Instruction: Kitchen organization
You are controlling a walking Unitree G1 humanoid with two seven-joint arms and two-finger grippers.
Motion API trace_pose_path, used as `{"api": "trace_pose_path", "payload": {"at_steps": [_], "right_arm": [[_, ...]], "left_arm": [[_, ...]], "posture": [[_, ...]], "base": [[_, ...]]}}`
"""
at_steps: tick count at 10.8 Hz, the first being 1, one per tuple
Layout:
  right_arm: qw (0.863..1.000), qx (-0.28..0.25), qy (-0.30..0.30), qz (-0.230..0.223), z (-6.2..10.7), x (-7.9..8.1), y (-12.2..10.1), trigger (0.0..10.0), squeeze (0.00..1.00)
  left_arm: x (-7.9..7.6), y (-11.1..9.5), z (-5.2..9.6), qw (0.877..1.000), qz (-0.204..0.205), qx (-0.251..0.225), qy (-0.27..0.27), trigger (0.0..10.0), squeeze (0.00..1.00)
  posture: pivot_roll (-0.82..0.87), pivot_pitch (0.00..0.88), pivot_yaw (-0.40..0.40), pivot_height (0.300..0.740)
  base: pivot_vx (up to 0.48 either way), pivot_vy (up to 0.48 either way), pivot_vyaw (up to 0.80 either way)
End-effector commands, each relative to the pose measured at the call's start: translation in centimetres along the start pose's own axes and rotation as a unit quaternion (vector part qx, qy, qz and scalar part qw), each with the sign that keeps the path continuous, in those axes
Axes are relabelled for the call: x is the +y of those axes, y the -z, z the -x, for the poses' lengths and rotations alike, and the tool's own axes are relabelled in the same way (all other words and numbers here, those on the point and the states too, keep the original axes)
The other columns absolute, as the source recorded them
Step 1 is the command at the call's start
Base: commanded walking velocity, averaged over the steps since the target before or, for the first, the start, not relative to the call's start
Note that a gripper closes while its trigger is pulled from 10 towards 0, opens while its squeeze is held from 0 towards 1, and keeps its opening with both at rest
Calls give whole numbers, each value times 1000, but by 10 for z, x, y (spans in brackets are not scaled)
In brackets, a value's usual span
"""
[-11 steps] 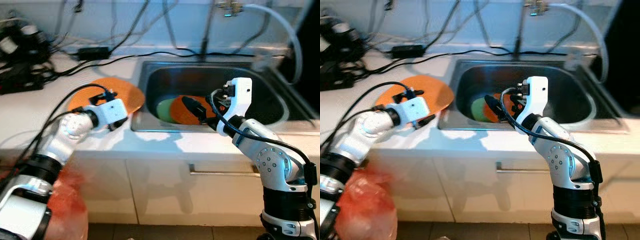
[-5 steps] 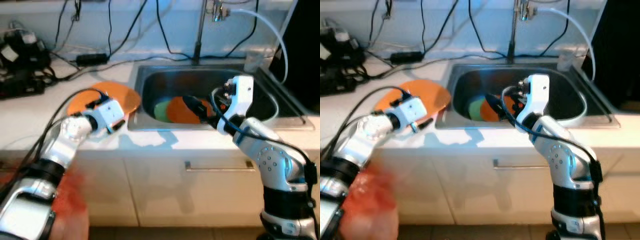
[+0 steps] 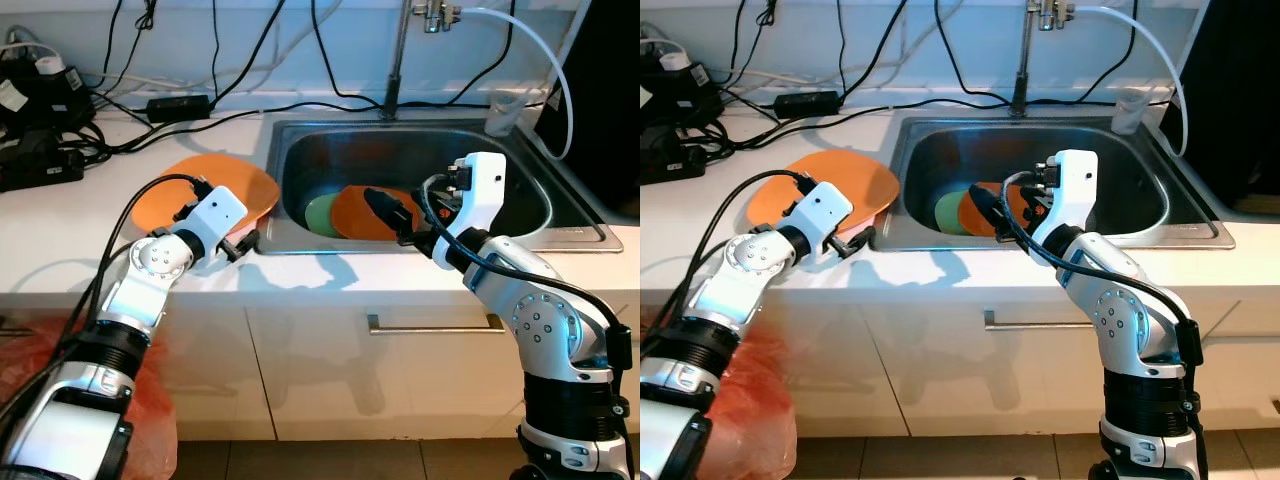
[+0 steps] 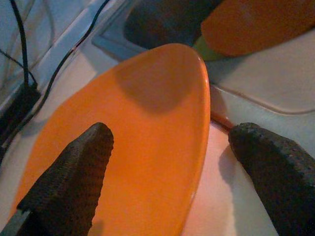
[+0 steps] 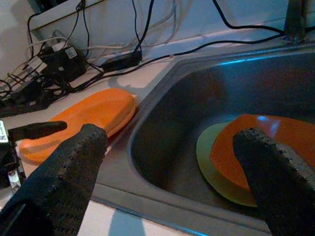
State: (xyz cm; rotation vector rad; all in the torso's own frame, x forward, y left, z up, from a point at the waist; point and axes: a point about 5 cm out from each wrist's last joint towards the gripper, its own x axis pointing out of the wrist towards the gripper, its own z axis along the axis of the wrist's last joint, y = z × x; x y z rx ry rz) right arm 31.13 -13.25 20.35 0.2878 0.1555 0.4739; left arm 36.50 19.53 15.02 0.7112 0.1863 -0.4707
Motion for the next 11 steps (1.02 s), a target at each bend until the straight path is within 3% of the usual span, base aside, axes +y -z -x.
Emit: {"api": "trace_pose_path", "payload": {"at_steps": [1, 2, 4, 7, 8, 9, 11], "right_arm": [[1000, -11, -5, 3, -1, 3, -5, 10000, 827], [1000, -13, -4, 2, -1, 4, -5, 10000, 800], [1000, -15, 0, -1, 0, 3, -5, 10000, 757], [1000, -19, 4, -2, 1, 2, -6, 10000, 702], [1000, -19, 5, -1, 1, 2, -6, 10000, 690], [1000, -20, 5, -1, 1, 2, -7, 10000, 635], [1000, -20, 5, -1, 0, 2, -6, 10000, 592]], "left_arm": [[-6, 13, 0, 998, -28, 43, 26, 10000, 0], [-4, 17, 2, 995, -66, 64, 41, 10000, 0], [2, 22, 4, 990, -100, 85, 46, 10000, 0], [8, 30, 5, 987, -110, 112, 43, 10000, 0], [6, 33, 5, 986, -108, 117, 55, 7961, 0], [4, 34, 5, 985, -103, 117, 66, 0, 0], [3, 36, 5, 985, -98, 121, 74, 0, 0]], "posture": [[-18, 0, 45, 740], [-18, 0, 51, 740], [-21, 0, 61, 740], [-25, 0, 63, 740], [-25, 0, 63, 740], [-25, 0, 63, 740], [-23, 0, 63, 740]], "base": [[0, 0, 0], [0, 0, 0], [0, 0, 0], [0, 0, 0], [0, 0, 0], [0, 0, 0], [0, 0, 0]]}}
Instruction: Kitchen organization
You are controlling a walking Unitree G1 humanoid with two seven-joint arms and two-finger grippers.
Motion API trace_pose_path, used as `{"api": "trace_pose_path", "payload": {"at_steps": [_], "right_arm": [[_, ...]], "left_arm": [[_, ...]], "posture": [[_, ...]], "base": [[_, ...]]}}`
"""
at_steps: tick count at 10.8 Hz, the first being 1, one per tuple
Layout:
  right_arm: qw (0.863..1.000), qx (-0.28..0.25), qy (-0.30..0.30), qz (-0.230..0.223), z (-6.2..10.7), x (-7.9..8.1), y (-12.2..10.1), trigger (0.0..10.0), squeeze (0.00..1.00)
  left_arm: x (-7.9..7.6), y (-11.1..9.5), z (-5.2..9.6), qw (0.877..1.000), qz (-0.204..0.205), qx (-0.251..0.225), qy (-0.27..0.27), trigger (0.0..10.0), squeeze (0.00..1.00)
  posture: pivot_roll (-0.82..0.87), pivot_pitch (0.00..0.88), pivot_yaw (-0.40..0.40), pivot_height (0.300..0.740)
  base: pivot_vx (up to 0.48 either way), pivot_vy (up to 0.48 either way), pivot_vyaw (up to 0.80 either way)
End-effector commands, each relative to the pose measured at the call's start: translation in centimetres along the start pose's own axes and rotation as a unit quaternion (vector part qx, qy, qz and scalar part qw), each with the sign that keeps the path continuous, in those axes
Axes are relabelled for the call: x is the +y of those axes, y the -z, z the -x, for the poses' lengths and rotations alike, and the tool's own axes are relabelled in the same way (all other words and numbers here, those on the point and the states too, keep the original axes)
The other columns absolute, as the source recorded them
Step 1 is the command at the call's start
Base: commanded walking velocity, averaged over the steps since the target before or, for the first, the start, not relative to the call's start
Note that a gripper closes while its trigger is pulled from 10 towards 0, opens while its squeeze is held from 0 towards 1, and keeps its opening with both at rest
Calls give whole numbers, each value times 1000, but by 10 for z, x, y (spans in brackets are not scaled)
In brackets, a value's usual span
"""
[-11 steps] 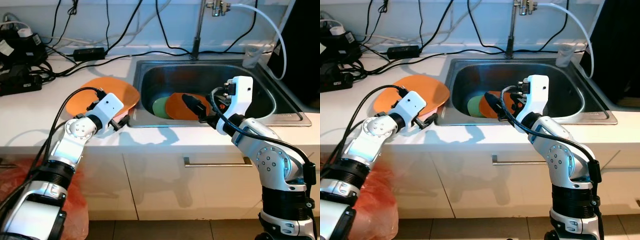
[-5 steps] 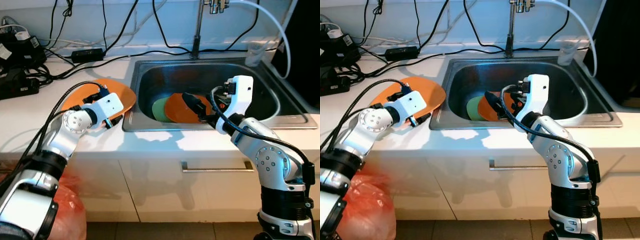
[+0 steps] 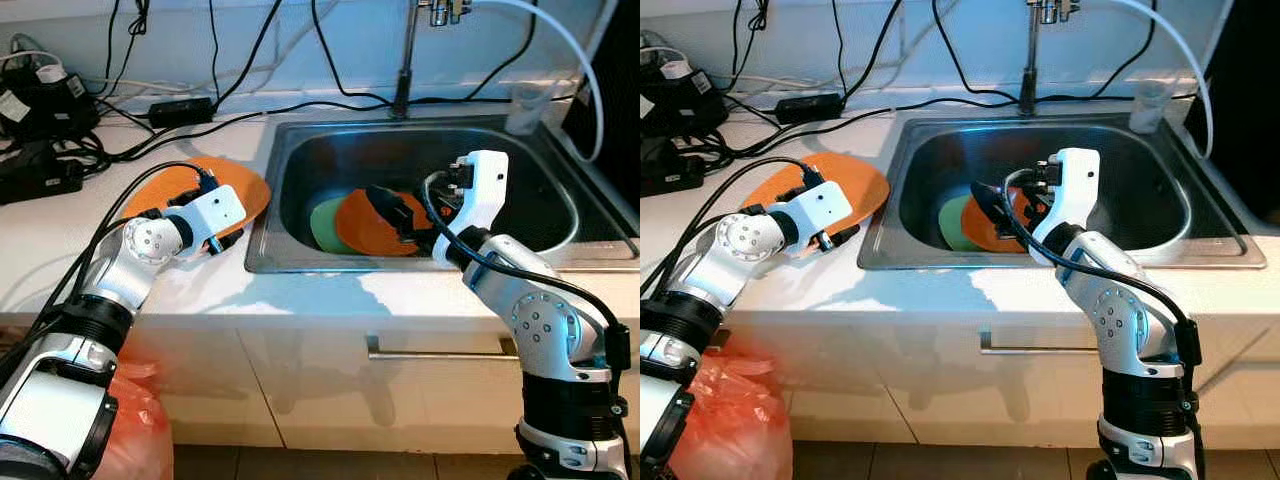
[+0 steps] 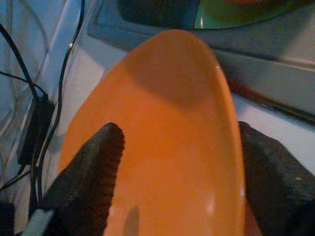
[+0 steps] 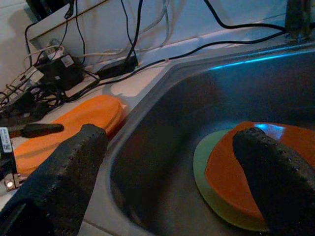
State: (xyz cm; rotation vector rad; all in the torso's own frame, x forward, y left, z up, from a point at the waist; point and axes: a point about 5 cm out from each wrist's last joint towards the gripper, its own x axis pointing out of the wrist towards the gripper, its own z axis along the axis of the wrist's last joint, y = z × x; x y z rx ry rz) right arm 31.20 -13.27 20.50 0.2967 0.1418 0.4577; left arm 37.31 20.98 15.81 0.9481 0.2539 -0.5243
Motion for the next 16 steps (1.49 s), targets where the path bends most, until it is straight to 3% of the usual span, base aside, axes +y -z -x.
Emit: {"api": "trace_pose_path", "payload": {"at_steps": [1, 11, 16], "right_arm": [[1000, -11, -1, 1, 1, 2, -4, 10000, 576], [1000, -11, 0, -3, 0, 2, -3, 10000, 522], [1000, -10, 1, -3, -1, 1, -3, 10000, 518]], "left_arm": [[-23, 30, 0, 996, 14, 68, 55, 0, 0], [-26, 30, -1, 995, 25, 68, 66, 0, 0], [-22, 26, 0, 997, 15, 53, 46, 0, 0]], "posture": [[-23, 0, 64, 740], [-23, 0, 64, 740], [-23, 0, 65, 740]], "base": [[0, 0, 0], [0, 0, 0], [0, 0, 0]]}}
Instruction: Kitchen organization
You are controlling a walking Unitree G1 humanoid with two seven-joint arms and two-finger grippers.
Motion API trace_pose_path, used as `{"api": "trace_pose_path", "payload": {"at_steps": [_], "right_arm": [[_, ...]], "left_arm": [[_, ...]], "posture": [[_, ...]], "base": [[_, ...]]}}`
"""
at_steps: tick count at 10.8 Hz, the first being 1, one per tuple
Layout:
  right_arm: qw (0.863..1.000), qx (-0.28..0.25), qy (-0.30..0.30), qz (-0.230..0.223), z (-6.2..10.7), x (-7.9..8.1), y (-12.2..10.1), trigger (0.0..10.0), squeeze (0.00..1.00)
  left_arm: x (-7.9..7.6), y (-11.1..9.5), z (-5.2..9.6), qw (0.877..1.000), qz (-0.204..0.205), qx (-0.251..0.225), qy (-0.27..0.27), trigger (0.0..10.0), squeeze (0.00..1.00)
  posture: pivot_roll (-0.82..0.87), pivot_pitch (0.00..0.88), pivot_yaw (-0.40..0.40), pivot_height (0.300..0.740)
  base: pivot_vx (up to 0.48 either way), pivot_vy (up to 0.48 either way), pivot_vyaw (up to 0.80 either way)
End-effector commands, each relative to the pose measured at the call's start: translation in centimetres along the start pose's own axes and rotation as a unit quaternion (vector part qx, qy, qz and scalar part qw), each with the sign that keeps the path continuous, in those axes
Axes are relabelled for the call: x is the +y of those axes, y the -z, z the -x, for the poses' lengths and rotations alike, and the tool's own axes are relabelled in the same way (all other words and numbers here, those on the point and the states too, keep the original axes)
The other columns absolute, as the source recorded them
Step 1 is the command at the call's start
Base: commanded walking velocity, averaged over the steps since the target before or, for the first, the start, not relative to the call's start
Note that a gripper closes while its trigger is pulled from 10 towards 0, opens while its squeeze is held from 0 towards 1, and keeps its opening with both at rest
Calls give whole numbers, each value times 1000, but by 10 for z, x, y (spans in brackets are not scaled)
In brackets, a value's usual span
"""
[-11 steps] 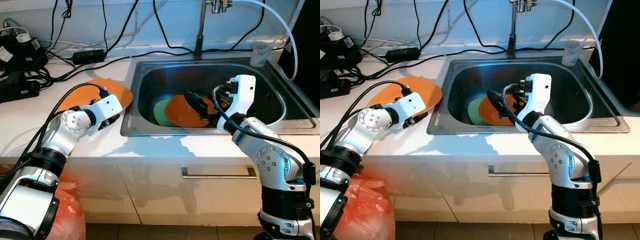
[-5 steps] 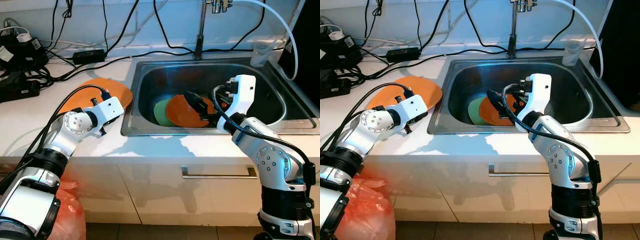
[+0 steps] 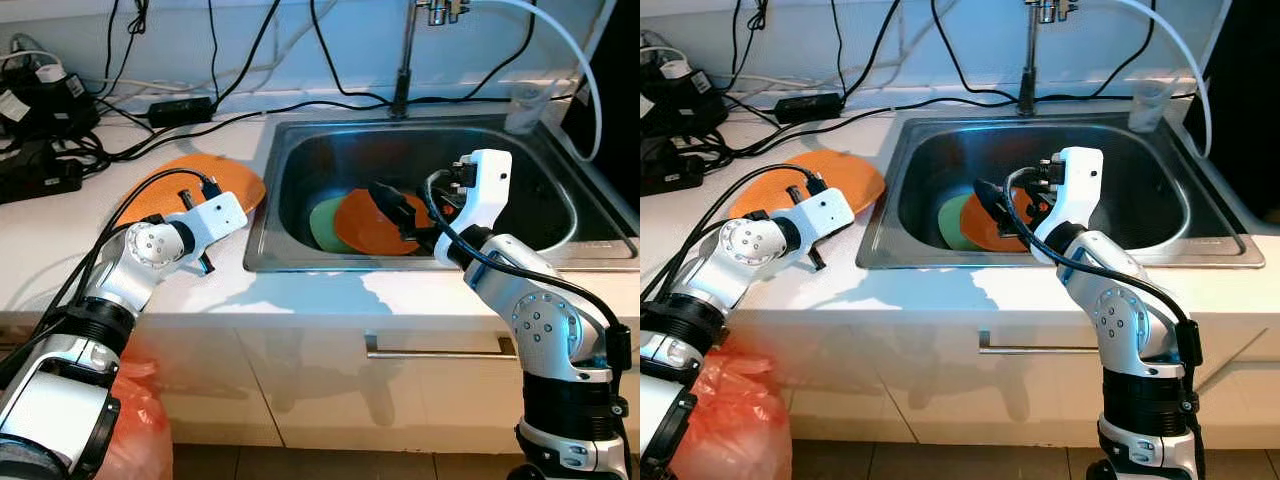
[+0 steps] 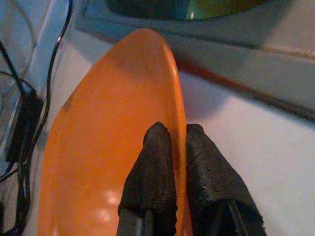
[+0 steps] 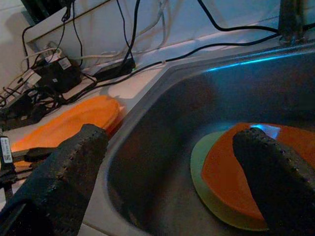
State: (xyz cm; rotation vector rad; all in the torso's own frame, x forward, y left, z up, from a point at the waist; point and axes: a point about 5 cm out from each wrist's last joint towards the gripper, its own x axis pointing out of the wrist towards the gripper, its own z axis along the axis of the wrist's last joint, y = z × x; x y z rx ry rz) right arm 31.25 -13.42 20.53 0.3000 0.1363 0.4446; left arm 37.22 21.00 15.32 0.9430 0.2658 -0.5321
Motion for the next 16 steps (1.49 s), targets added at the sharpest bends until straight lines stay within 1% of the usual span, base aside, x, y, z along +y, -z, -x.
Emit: {"api": "trace_pose_path", "payload": {"at_steps": [1, 3, 4, 5, 6, 8, 9, 11, 12, 13, 14, 15, 16], "right_arm": [[1000, -6, -5, -2, -1, 2, -3, 10000, 522], [1000, -7, -4, -2, -1, 2, -2, 10000, 522], [1000, -8, -4, -2, -1, 2, -3, 10000, 522], [1000, -8, -3, -2, -2, 1, -2, 10000, 522], [1000, -8, -3, -3, -2, 1, -2, 10000, 522], [1000, -8, -3, -4, -3, 0, -2, 10000, 522], [1000, -8, -4, -5, -3, 0, -2, 10000, 518], [1000, -7, -5, -10, -4, -1, -1, 10000, 522], [1000, -4, -9, -10, -5, -3, -1, 10000, 518], [1000, -2, -4, -29, -5, -12, -4, 10000, 345], [999, -4, 8, -37, -4, -23, -7, 10000, 541], [999, -6, 8, -38, -4, -26, -10, 10000, 506], [999, -9, 11, -39, -4, -30, -12, 10000, 1000]], "left_arm": [[-16, 22, 1, 998, 5, 46, 30, 0, 0], [-8, 15, 1, 999, -15, 27, -9, 0, 0], [0, 5, 0, 999, -17, -3, -48, 0, 0], [4, -4, 0, 996, -17, -30, -79, 0, 0], [5, -10, 1, 993, -21, -51, -101, 0, 0], [6, -15, 2, 989, -29, -70, -126, 0, 0], [8, -22, 5, 982, -48, -98, -157, 0, 0], [11, -35, 10, 969, -60, -143, -190, 0, 0], [10, -44, 13, 961, -65, -172, -206, 0, 0], [7, -51, 14, 954, -72, -197, -214, 0, 0], [0, -57, 16, 948, -78, -223, -215, 0, 0], [-6, -60, 17, 944, -80, -238, -213, 0, 0], [-14, -65, 17, 941, -79, -256, -205, 0, 0]], "posture": [[-23, 0, 65, 740], [-20, 0, 63, 740], [-21, 0, 65, 740], [-20, 0, 65, 740], [-18, 0, 64, 740], [-14, 0, 62, 740], [-12, 0, 63, 740], [-6, 0, 60, 740], [-5, 0, 60, 740], [-5, 0, 60, 740], [-5, 0, 58, 740], [-5, 0, 58, 740], [-7, 0, 57, 740]], "base": [[0, 0, 0], [0, 0, 0], [0, 0, 0], [0, 0, 0], [0, 0, 0], [0, 0, 0], [0, 0, 0], [0, 0, 0], [0, 0, 0], [0, 0, 0], [0, 0, 0], [0, 0, 0], [0, 0, 0]]}}
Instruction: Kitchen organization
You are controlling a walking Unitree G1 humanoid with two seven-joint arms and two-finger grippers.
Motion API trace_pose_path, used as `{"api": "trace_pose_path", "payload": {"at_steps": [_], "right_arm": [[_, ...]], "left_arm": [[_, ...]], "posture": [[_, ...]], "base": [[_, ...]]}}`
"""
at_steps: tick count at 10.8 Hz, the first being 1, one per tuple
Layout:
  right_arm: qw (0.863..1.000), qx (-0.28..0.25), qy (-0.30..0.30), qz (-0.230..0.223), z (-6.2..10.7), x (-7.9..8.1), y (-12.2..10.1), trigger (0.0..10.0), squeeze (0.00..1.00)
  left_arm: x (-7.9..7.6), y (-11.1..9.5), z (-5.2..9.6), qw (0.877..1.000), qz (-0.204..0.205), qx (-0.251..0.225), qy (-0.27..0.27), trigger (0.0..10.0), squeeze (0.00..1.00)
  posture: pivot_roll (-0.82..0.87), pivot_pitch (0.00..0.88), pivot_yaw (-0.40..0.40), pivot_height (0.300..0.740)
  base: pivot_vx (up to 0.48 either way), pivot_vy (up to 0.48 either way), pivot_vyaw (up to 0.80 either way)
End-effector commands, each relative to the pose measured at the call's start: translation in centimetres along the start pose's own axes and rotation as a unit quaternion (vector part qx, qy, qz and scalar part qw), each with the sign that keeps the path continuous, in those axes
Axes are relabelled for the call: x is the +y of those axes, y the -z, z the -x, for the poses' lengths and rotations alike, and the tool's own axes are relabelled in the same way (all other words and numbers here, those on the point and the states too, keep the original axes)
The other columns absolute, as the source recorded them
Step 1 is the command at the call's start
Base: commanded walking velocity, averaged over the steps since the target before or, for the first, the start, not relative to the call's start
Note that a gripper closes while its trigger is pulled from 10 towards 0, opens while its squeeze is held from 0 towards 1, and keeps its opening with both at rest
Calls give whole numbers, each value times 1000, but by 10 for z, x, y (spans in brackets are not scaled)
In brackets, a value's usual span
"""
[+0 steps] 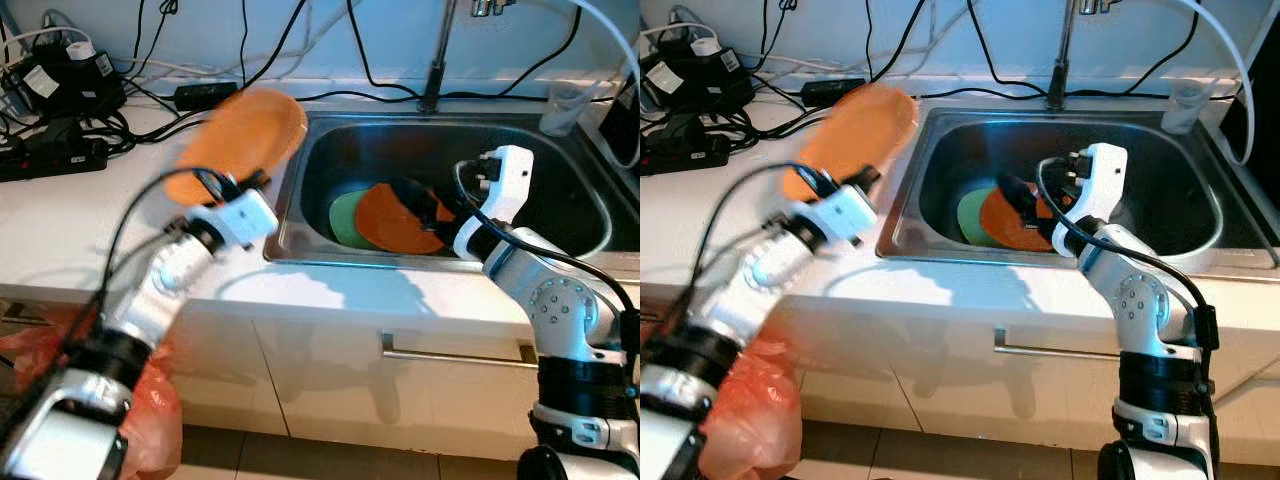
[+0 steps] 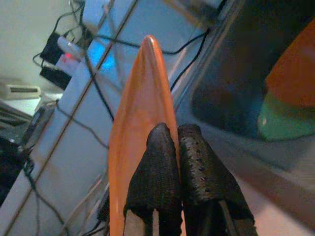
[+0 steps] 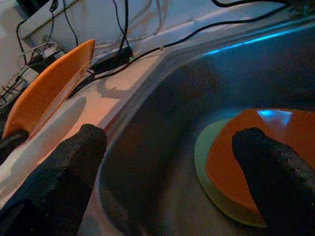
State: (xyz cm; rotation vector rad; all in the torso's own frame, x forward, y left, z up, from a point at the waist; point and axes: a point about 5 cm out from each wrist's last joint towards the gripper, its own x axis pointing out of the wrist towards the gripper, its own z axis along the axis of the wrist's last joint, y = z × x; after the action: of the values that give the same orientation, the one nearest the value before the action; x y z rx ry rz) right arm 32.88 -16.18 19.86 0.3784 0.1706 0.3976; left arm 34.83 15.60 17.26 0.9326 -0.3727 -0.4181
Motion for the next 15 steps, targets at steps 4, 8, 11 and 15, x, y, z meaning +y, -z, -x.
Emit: {"api": "trace_pose_path", "payload": {"at_steps": [4, 8, 11, 15], "right_arm": [[999, -28, 4, -22, -4, -5, -15, 10000, 1000], [994, -63, -19, -85, -10, 8, -30, 10000, 396], [987, -53, -43, -147, -21, 24, -28, 10000, 0], [980, -25, -66, -187, -39, 47, -17, 10000, 0]], "left_arm": [[-9, -31, -7, 996, -15, -83, 6, 0, 0], [-18, -35, -12, 995, -16, -93, 16, 0, 0], [-22, -42, -15, 993, -27, -114, 15, 0, 0], [-31, -66, -26, 985, -31, -167, 13, 0, 0]], "posture": [[-8, 0, 60, 740], [-18, 0, 67, 740], [-21, 0, 70, 740], [-29, 0, 77, 740]], "base": [[0, 0, 0], [0, 0, 0], [0, 0, 0], [0, 0, 0]]}}
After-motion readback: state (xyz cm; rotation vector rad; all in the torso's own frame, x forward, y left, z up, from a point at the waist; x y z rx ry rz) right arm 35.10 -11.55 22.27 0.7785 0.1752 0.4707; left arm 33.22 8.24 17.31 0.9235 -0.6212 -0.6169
